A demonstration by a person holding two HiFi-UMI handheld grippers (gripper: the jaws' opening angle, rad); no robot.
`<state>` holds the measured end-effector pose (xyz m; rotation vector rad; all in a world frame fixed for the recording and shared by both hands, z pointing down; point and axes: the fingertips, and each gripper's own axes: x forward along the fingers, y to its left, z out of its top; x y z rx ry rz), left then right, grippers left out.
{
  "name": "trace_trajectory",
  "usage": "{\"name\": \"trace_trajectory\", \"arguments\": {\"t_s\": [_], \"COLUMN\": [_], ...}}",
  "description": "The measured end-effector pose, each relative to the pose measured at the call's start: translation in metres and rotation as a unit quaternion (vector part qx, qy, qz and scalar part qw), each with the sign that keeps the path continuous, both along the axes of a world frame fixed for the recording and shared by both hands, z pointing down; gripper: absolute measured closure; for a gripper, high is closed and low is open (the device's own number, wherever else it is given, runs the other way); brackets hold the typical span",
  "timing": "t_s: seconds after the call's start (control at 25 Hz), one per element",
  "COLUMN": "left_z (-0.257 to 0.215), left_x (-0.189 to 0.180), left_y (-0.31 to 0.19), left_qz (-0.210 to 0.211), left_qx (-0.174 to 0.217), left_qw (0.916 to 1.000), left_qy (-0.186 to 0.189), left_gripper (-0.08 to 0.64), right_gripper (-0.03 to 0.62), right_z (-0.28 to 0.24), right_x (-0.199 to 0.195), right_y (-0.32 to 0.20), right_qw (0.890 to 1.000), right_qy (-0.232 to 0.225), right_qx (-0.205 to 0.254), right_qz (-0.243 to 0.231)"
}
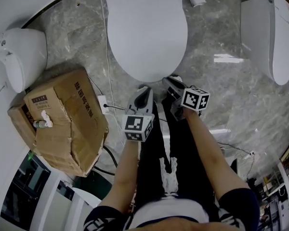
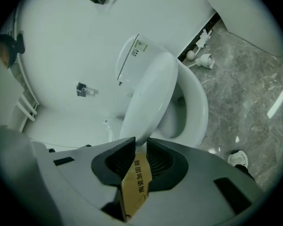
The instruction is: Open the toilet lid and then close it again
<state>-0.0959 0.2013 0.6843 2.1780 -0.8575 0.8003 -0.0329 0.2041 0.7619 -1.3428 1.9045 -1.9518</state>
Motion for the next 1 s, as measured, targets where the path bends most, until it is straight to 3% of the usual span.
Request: {"name": "trace_trajectory", "arguments": {"t_s": [0.16,0.36,0.44,0.56,0.64,0.72,0.88,1.0], "left_z": [-0.008,-0.016,-0.019,-0.024,-0.027,-0.03,-0.033,-0.038], "left_x": [0.004,0.003,0.0,0.003,0.008,0.011,0.009,0.009], "left_y": [-0.009,-0.022,-0.027,-0.031,-0.031,-0.03,-0.037,-0.048], "left_qz": [0.034,0.07,0.096,0.154,0.183,0.201,0.21,0.18], "left_qx": [0.041,0.095,0.125,0.175,0.187,0.191,0.208,0.216], "left_qw": [0.9975,0.9853,0.9733,0.944,0.9309,0.9213,0.9021,0.9021], "left_qy": [-0.047,-0.123,-0.167,-0.233,-0.255,-0.273,-0.314,-0.328], "left_gripper": [0.553,0.552,0.552,0.551,0.496,0.437,0.418,0.418], "right_gripper": [0.531,0.528,0.528,0.528,0.526,0.526,0.528,0.528], "right_z": [-0.022,-0.041,-0.05,-0.064,-0.072,-0.079,-0.098,-0.11], "right_x": [0.003,0.008,0.009,0.013,0.016,0.018,0.018,0.02], "right_y": [-0.011,-0.018,-0.024,-0.032,-0.037,-0.041,-0.053,-0.062], "right_qw": [1.0,0.999,0.999,0.998,0.998,0.997,0.995,0.993], "right_qy": [0.004,0.001,-0.007,-0.017,-0.019,-0.021,-0.025,-0.025], "right_qx": [0.027,0.039,0.046,0.059,0.066,0.073,0.092,0.108], "right_qz": [-0.008,-0.012,-0.009,-0.008,-0.012,-0.016,-0.028,-0.048]}}
